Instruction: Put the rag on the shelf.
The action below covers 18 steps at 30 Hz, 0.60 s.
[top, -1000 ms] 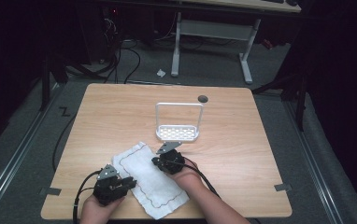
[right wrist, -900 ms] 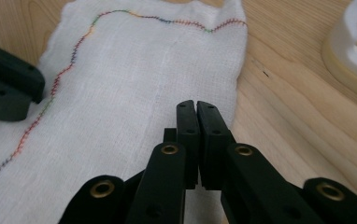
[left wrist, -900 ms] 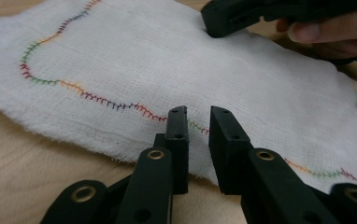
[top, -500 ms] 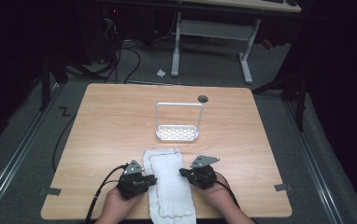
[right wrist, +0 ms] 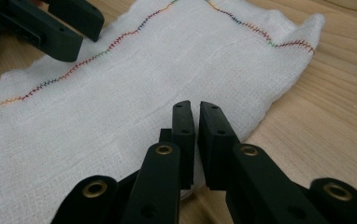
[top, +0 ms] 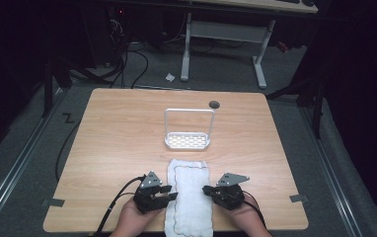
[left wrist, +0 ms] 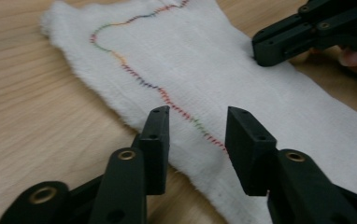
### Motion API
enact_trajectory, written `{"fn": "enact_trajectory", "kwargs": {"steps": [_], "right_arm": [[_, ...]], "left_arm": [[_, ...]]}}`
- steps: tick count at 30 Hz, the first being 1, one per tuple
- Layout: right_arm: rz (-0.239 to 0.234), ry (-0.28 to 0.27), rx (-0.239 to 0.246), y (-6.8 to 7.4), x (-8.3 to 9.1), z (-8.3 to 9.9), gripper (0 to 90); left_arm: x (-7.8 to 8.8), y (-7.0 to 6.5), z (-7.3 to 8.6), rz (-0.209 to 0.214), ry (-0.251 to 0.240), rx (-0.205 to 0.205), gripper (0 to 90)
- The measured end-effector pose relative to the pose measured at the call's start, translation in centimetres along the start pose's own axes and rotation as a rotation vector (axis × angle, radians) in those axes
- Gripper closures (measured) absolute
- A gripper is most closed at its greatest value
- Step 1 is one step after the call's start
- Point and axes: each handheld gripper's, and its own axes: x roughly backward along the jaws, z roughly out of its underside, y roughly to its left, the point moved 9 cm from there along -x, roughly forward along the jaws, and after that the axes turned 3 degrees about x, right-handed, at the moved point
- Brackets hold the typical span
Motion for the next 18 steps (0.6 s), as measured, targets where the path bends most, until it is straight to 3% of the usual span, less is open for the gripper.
{"fn": "enact_trajectory", "kwargs": {"steps": [2, 5, 8, 14, 18], "right_arm": [[-0.030, 0.004, -0.005, 0.1, 0.0, 0.0, 79.6], [-0.035, 0.007, 0.004, 0.1, 0.0, 0.0, 78.3], [-0.045, 0.016, 0.020, 0.2, 0.0, -0.1, 74.5], [-0.053, 0.036, 0.058, 0.7, 0.0, -0.1, 64.9], [-0.045, 0.054, 0.102, 1.0, -0.1, -0.2, 58.5]], "left_arm": [[0.4, 1.0, -0.3, -0.047, -0.027, 0.003, 52.0], [0.6, 2.8, -1.6, -0.104, -0.066, 0.028, 48.6], [0.2, 3.9, -2.9, -0.133, -0.084, 0.040, 45.6], [-2.5, 5.3, -4.5, -0.181, -0.046, 0.044, 45.3], [-4.0, 6.1, -5.2, -0.204, -0.017, 0.049, 51.6]]}}
